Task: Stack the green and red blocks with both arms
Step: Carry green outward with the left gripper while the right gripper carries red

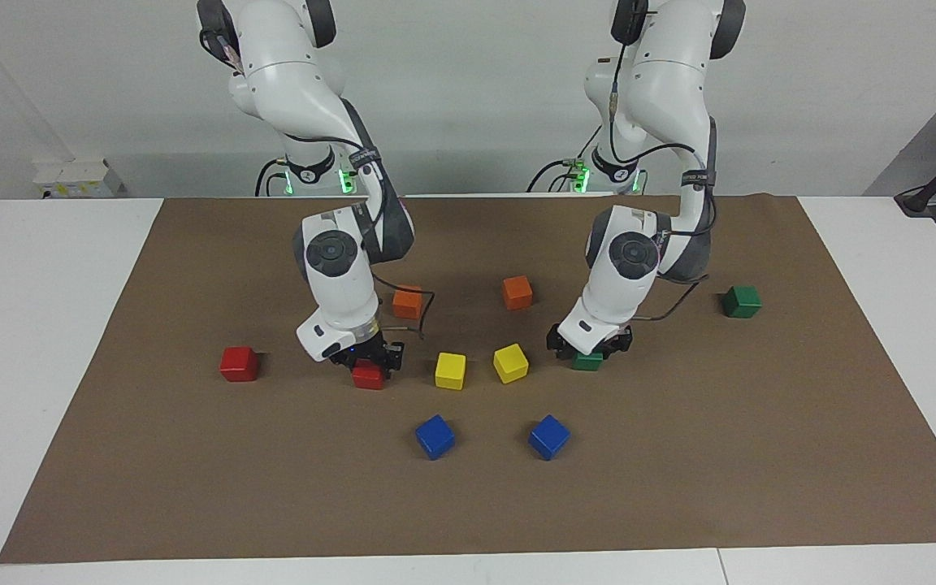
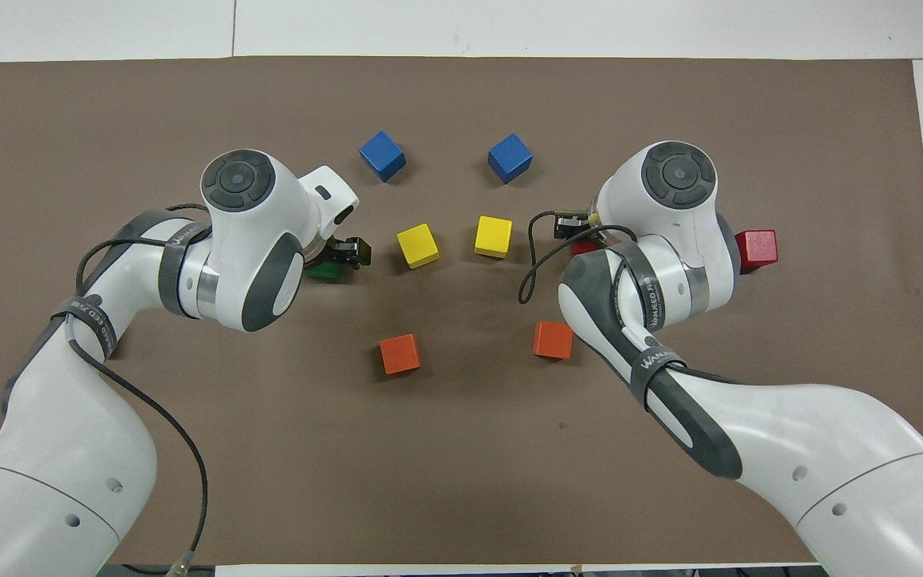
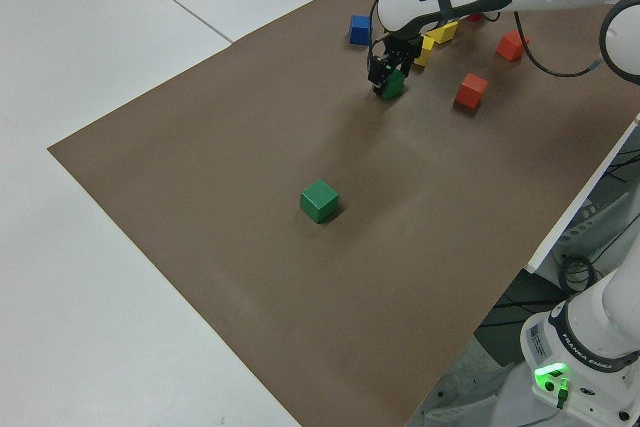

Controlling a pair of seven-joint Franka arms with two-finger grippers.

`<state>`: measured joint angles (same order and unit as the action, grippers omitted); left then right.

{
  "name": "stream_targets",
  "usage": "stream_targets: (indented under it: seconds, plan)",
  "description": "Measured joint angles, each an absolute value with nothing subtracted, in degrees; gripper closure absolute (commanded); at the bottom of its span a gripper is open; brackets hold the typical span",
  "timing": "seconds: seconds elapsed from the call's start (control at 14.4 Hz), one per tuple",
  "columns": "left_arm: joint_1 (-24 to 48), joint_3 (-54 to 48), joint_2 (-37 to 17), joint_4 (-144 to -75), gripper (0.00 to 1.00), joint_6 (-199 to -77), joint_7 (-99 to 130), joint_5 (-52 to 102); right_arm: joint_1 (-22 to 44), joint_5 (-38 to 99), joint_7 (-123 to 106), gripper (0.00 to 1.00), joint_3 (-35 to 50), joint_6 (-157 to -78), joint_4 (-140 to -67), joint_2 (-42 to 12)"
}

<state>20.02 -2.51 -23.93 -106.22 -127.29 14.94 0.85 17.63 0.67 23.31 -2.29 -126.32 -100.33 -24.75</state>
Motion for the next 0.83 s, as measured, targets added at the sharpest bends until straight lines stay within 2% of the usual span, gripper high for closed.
stream_targets:
  seconds: [0.21,0.42,0.62,0.83]
  plan:
    - [19.95,-2.02,-23.52,-105.83,1.00,-126.15,14.94,0.66,12.02,0.66,13.69,1.00,-2.63,-115.96,-94.17,-20.89]
    - [18.58,-1.41,-21.20,-103.85,1.00,-121.88,14.94,0.64,5.06,0.68,2.51,1.00,-2.74,-110.19,-95.36,-14.85]
    - [13.90,-1.27,-15.48,-103.00,1.00,-114.03,12.39,0.39,-1.00,0.66,-4.61,1.00,-2.77,-112.53,-100.55,-11.70]
    - [6.97,-1.06,-9.03,-103.37,1.00,-105.78,2.77,0.30,-5.52,0.68,-8.98,1.00,-2.79,-120.20,-105.92,-11.36]
